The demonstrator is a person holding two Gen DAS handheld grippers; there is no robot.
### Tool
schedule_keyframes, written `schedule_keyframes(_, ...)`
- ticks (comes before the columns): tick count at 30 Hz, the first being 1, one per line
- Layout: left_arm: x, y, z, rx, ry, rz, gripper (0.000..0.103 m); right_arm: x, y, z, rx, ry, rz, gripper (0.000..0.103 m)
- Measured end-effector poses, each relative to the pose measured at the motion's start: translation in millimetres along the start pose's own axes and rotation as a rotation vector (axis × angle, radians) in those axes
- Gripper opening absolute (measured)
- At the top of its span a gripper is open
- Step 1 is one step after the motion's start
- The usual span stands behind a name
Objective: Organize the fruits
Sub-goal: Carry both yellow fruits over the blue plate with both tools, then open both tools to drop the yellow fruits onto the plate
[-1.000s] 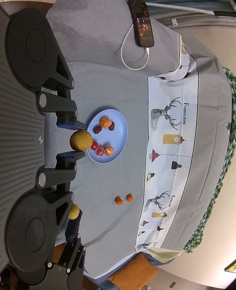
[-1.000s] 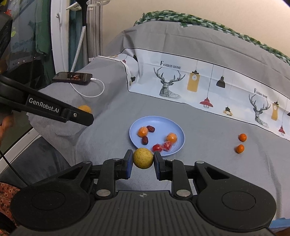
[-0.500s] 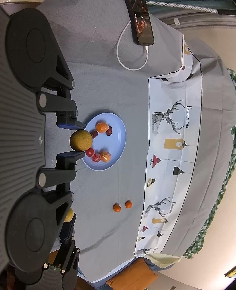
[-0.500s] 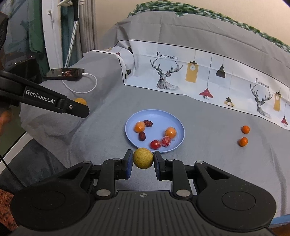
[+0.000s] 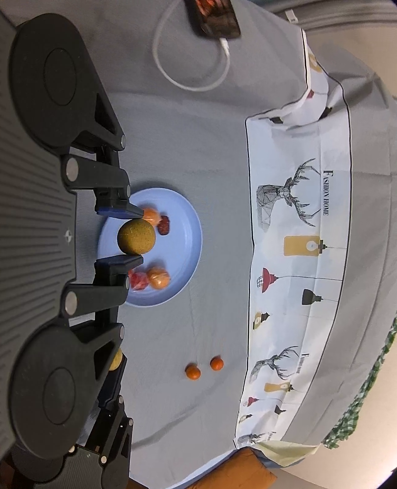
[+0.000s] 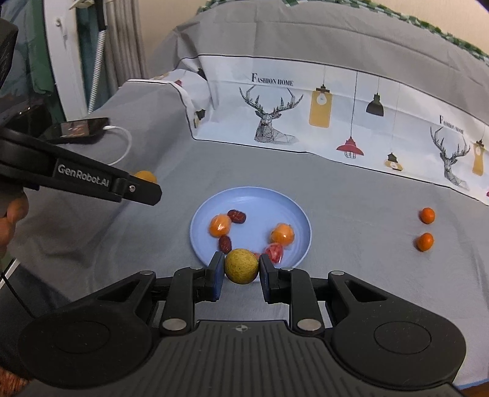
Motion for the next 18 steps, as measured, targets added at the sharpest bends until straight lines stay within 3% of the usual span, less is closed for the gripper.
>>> schedule_keyframes(6, 53, -3, -13, 0.038, -0.024, -0.001, 0.027, 49, 14, -5, 0.013, -0.025, 0.01, 0.025)
schedule_keyframes(12, 114, -9, -9, 0.037, -0.111, -0.005, 0.027, 99, 30, -3, -0.003, -0.043, 0.045, 0.025)
schedule_keyframes(18, 150, -11, -12, 0.081, -0.123, -0.012, 0.027, 136, 34, 3, -0.03, -0.06, 0.025, 0.025)
Point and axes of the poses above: each gripper's, at about its wrist camera, not at the fingertips, and x roughly the way its jaws point, y to its right, z to its underside, the point moved 8 cm from there along x, roughly the way its jaws point, and after that the axes turned 7 degrees about y, right-handed, at the moved point
